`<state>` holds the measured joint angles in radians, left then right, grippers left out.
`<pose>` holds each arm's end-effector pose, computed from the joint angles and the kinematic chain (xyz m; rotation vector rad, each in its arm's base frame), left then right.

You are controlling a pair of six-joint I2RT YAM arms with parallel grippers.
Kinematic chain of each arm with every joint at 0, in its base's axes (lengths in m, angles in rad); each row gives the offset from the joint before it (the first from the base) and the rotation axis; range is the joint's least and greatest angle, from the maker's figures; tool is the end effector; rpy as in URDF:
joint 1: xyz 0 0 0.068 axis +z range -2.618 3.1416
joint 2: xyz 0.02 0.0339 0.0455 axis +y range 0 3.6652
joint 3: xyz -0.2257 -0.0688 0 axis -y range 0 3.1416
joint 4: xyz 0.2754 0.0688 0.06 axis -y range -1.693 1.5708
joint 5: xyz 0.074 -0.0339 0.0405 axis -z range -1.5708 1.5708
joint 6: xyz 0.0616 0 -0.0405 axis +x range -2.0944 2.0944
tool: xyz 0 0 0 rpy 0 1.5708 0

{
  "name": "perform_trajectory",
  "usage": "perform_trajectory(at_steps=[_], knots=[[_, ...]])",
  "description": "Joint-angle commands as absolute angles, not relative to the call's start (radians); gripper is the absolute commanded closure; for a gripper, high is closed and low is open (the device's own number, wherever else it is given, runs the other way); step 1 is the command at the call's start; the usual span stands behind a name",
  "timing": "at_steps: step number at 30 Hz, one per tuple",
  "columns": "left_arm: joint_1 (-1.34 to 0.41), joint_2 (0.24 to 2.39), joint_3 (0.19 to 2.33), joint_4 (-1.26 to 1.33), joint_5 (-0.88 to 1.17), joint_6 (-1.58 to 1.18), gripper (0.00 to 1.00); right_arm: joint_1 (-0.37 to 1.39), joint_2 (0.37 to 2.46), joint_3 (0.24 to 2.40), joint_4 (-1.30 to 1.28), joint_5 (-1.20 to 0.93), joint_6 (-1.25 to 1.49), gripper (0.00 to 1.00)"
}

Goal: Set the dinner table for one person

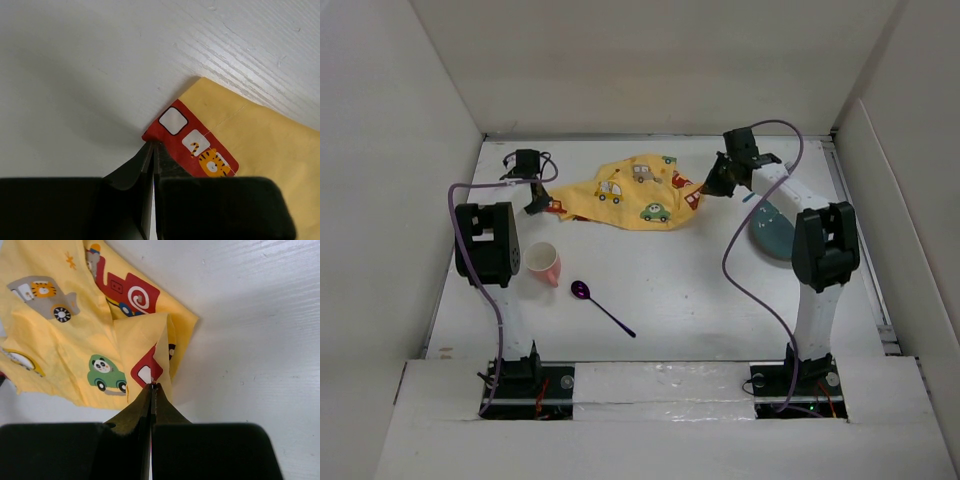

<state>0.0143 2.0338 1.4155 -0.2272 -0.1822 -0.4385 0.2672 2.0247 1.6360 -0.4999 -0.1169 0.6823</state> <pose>0.4691 0.0179 0.1040 -0.6189 2.3167 0.0226 0.4628 0.1341 0.1626 0.4705 2.4894 0.5428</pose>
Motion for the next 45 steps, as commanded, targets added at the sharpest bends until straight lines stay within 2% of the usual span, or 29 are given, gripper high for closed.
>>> perform_trajectory(at_steps=[1,10,15,16,17,19,22,30,37,38,39,40,45], knots=[[0.026,1.919,1.416,-0.233,-0.155,-0.430,1.00,0.259,1.919,1.651,-0.460,-0.138,0.661,1.00],[0.026,1.703,1.440,-0.227,-0.100,-0.446,1.00,0.259,1.743,1.634,-0.460,-0.133,0.658,1.00],[0.037,1.738,1.476,-0.316,-0.043,-0.423,1.00,0.259,1.658,1.597,-0.445,-0.124,0.658,1.00],[0.025,1.773,1.459,-0.325,-0.028,-0.407,0.95,0.259,1.655,1.591,-0.445,-0.124,0.654,1.00],[0.025,1.795,1.453,-0.330,-0.017,-0.399,0.77,0.259,1.657,1.583,-0.445,-0.124,0.655,1.00],[-0.006,1.872,1.465,-0.366,0.073,-0.344,0.59,0.259,1.666,1.560,-0.446,-0.120,0.649,1.00],[-0.053,1.954,1.468,-0.414,0.098,-0.302,0.53,0.259,1.684,1.536,-0.436,-0.120,0.646,1.00],[-0.066,2.048,1.446,-0.353,0.043,-0.345,0.48,0.259,1.718,1.514,-0.445,-0.153,0.632,1.00],[-0.075,2.097,1.450,-0.371,-0.035,-0.342,0.49,0.250,1.710,1.491,-0.440,-0.155,0.627,1.00],[-0.087,2.092,1.445,-0.371,-0.044,-0.338,0.52,0.250,1.709,1.490,-0.437,-0.155,0.627,1.00],[-0.087,2.085,1.434,-0.373,-0.061,-0.333,0.56,0.250,1.707,1.489,-0.434,-0.156,0.630,1.00],[-0.097,2.082,1.431,-0.376,-0.069,-0.330,0.68,0.239,1.707,1.488,-0.431,-0.163,0.632,1.00],[-0.097,2.071,1.414,-0.394,-0.072,-0.318,0.91,0.239,1.704,1.497,-0.414,-0.175,0.644,1.00]])
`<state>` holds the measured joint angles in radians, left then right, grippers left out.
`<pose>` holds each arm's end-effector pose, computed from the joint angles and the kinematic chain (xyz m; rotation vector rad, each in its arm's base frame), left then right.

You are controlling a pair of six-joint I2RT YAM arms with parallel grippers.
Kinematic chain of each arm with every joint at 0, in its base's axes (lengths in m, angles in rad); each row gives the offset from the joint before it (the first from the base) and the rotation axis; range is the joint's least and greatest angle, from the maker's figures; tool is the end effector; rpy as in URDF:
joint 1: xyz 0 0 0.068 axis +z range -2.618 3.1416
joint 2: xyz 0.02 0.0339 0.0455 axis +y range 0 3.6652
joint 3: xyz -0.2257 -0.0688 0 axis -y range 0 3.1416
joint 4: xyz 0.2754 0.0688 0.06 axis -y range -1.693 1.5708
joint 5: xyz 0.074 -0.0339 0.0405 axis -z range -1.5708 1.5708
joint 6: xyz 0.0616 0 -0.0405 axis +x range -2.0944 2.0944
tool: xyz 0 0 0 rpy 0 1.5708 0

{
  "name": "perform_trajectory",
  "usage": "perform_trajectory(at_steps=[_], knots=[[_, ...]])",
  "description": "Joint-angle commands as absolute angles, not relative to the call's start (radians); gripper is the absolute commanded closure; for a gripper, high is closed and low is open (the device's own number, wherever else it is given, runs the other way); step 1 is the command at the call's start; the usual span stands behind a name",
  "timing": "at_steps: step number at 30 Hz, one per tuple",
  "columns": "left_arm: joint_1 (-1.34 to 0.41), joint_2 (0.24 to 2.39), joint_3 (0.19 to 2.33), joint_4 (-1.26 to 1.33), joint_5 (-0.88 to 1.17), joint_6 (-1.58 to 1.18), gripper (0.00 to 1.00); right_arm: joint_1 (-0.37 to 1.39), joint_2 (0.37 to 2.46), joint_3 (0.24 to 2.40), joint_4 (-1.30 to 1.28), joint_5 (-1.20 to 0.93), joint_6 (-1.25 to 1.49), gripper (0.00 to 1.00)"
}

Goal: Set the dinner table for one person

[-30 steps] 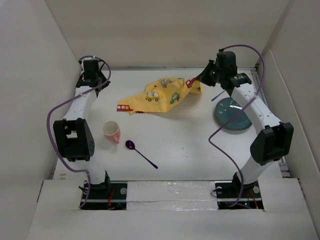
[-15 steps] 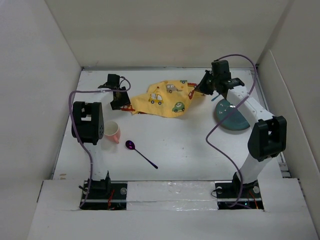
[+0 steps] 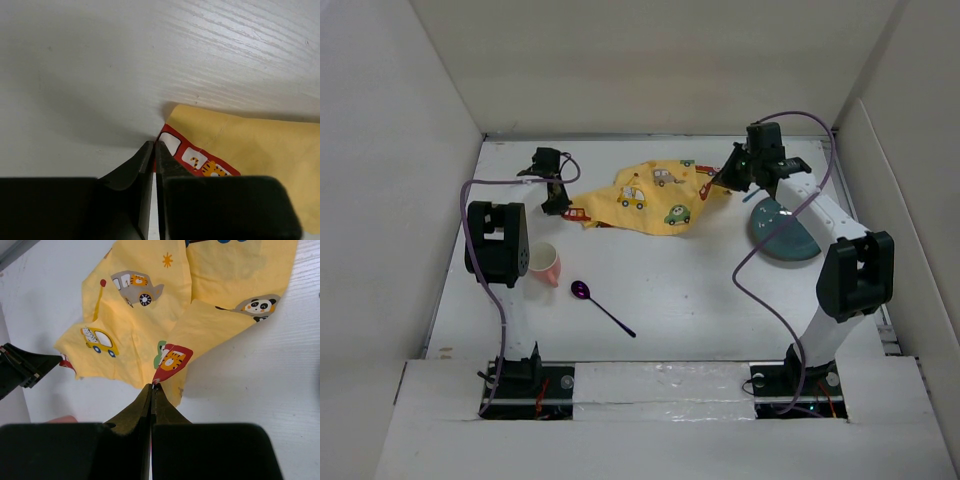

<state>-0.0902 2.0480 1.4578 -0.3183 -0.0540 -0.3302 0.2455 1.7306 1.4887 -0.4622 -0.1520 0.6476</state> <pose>0.4676 -0.0390 0.1037 -0.3198 2.4602 -0.1124 0.4250 0.1161 0.2413 0.3876 2.3157 0.6300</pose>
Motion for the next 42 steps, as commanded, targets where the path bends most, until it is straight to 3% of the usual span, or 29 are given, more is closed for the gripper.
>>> perform_trajectory(at_steps=[1,2,17,25,32,37,40,42], knots=[[-0.097,2.069,1.410,-0.393,-0.077,-0.316,0.97,0.239,1.703,1.500,-0.413,-0.179,0.646,1.00],[-0.097,2.066,1.405,-0.393,-0.081,-0.314,1.00,0.239,1.703,1.503,-0.413,-0.184,0.646,1.00],[-0.097,1.809,1.450,-0.373,0.054,-0.373,1.00,0.239,1.649,1.546,-0.414,-0.219,0.661,1.00],[-0.042,1.612,1.587,-0.357,0.207,-0.459,1.00,0.239,1.456,1.592,-0.431,-0.158,0.669,1.00],[-0.031,1.480,1.710,-0.290,0.129,-0.531,1.00,0.239,1.339,1.664,-0.422,-0.060,0.661,1.00],[-0.005,1.597,1.860,-0.232,0.158,-0.584,1.00,0.229,1.521,1.863,-0.417,-0.046,0.632,1.00],[0.008,1.797,2.075,-0.244,0.202,-0.627,1.00,0.193,1.724,2.069,-0.413,-0.084,0.627,1.00],[0.028,1.882,2.262,-0.270,0.236,-0.665,1.00,0.161,1.923,2.328,-0.473,-0.144,0.655,1.00]])
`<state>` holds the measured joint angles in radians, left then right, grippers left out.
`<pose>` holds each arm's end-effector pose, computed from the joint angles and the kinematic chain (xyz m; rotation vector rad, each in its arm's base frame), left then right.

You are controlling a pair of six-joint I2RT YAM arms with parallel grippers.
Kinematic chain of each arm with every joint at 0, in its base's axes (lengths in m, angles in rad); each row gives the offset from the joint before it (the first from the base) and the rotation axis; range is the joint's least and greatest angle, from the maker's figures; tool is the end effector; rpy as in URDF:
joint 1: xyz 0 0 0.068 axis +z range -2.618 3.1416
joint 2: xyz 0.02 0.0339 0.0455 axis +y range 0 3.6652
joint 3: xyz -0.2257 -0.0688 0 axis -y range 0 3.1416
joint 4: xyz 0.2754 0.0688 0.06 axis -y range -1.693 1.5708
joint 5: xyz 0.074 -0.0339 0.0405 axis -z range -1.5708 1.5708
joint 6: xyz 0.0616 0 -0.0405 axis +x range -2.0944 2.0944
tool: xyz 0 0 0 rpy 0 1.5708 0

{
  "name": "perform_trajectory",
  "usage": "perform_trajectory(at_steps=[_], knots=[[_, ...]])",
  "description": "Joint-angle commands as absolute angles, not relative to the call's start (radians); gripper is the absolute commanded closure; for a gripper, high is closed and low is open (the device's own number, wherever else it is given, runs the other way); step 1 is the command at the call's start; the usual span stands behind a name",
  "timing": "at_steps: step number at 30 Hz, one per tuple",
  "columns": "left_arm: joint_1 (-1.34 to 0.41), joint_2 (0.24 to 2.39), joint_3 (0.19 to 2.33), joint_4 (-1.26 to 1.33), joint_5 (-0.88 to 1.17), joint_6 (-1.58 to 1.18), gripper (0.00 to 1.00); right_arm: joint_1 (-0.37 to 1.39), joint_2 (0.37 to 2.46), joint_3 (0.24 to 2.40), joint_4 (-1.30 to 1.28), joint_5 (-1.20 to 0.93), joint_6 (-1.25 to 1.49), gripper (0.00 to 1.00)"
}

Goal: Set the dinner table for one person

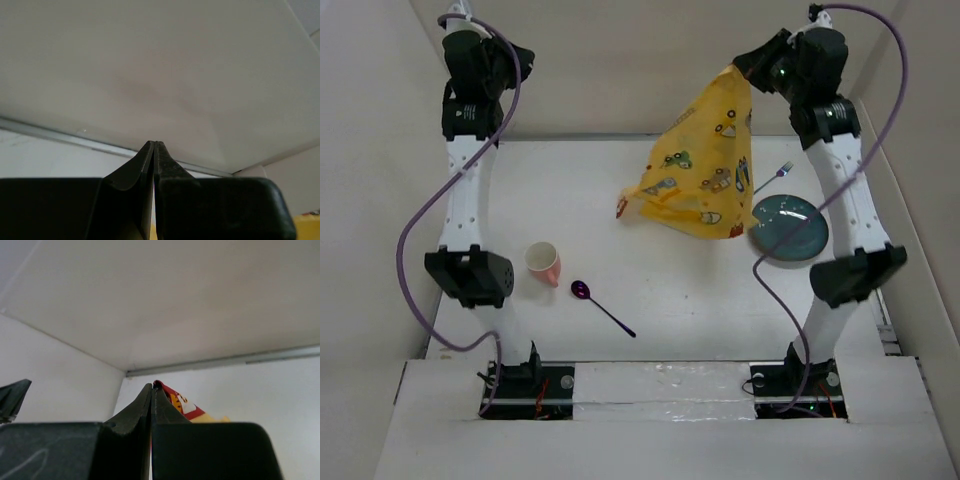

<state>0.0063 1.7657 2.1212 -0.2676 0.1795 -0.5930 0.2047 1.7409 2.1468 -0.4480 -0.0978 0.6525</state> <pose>0.4352 -0.0083 0.4988 -0.3033 1.4833 -0.6056 0.4127 0.0918 0.4941 0.2929 1.6376 0.7361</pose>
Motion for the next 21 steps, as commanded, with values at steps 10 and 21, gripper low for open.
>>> perform_trajectory(at_steps=[10,21], knots=[[-0.274,1.950,1.996,-0.353,0.286,-0.477,0.93,0.144,1.990,2.344,-0.371,-0.271,0.781,1.00],[-0.478,1.960,1.624,-0.279,0.146,-0.580,0.40,0.153,1.760,2.004,-0.374,-0.232,0.695,1.00]])
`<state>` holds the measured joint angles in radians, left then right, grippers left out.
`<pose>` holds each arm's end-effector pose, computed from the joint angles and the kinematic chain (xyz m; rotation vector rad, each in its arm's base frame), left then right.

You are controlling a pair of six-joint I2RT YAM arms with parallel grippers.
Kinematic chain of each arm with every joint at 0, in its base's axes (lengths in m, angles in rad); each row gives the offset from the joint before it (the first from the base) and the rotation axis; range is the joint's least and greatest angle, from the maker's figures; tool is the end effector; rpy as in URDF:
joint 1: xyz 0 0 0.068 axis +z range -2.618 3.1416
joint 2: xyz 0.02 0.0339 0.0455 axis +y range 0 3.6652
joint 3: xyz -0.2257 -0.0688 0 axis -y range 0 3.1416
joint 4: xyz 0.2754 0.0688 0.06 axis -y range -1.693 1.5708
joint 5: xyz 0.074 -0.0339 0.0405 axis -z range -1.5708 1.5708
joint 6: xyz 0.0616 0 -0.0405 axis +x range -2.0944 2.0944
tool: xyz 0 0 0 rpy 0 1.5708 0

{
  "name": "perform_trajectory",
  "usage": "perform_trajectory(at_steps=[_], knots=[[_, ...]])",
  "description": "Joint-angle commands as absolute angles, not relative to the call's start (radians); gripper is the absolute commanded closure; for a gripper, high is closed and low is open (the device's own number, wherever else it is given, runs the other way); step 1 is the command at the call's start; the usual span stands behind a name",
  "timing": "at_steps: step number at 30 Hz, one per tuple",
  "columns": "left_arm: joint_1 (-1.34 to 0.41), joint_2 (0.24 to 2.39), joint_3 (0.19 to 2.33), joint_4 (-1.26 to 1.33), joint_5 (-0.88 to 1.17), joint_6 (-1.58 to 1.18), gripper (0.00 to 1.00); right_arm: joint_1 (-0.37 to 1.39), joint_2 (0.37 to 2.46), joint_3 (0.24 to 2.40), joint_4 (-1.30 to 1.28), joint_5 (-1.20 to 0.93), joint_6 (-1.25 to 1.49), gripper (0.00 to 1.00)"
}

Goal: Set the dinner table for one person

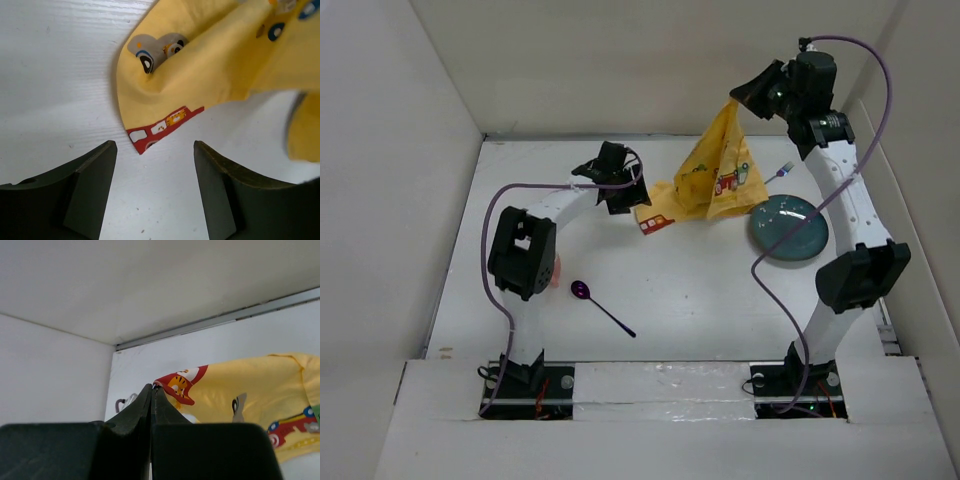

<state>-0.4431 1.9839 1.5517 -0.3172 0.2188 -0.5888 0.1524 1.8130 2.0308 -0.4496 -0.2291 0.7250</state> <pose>0.4315 -0.2196 0.1680 -0.0608 2.4263 -0.7524 0.4530 0.0837 0.4199 0.3643 1.8396 0.8224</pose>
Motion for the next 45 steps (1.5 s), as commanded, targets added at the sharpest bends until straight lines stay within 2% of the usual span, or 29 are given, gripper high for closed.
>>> perform_trajectory(at_steps=[1,7,14,21,26,30,33,34,36,37,39,45], knots=[[-0.494,1.989,1.640,-0.310,0.126,-0.577,0.40,0.153,1.750,1.991,-0.374,-0.229,0.693,1.00],[-0.514,1.971,1.548,-0.278,0.009,-0.603,0.41,0.144,1.678,1.890,-0.364,-0.227,0.684,1.00],[-0.532,1.996,1.427,-0.259,0.015,-0.609,0.41,0.135,1.621,1.807,-0.348,-0.221,0.686,1.00],[-0.563,2.071,1.466,-0.291,-0.058,-0.578,0.42,0.135,1.603,1.799,-0.348,-0.218,0.695,1.00],[-0.613,2.132,1.554,-0.354,-0.210,-0.506,0.46,0.135,1.571,1.781,-0.341,-0.206,0.696,1.00],[-0.647,2.184,1.575,-0.388,-0.258,-0.474,0.52,0.144,1.545,1.753,-0.327,-0.206,0.701,1.00],[-0.647,2.201,1.559,-0.391,-0.261,-0.466,0.61,0.144,1.522,1.735,-0.314,-0.206,0.701,1.00],[-0.647,2.204,1.552,-0.393,-0.264,-0.462,0.69,0.144,1.519,1.730,-0.311,-0.206,0.703,1.00],[-0.647,2.209,1.549,-0.409,-0.267,-0.460,0.77,0.135,1.509,1.715,-0.301,-0.209,0.704,1.00],[-0.647,2.206,1.542,-0.411,-0.270,-0.462,0.91,0.135,1.505,1.712,-0.298,-0.212,0.707,1.00],[-0.647,2.185,1.534,-0.420,-0.278,-0.469,0.98,0.126,1.502,1.707,-0.298,-0.221,0.707,1.00],[-0.638,2.028,1.568,-0.465,-0.273,-0.439,1.00,0.106,1.480,1.695,-0.308,-0.232,0.707,1.00]])
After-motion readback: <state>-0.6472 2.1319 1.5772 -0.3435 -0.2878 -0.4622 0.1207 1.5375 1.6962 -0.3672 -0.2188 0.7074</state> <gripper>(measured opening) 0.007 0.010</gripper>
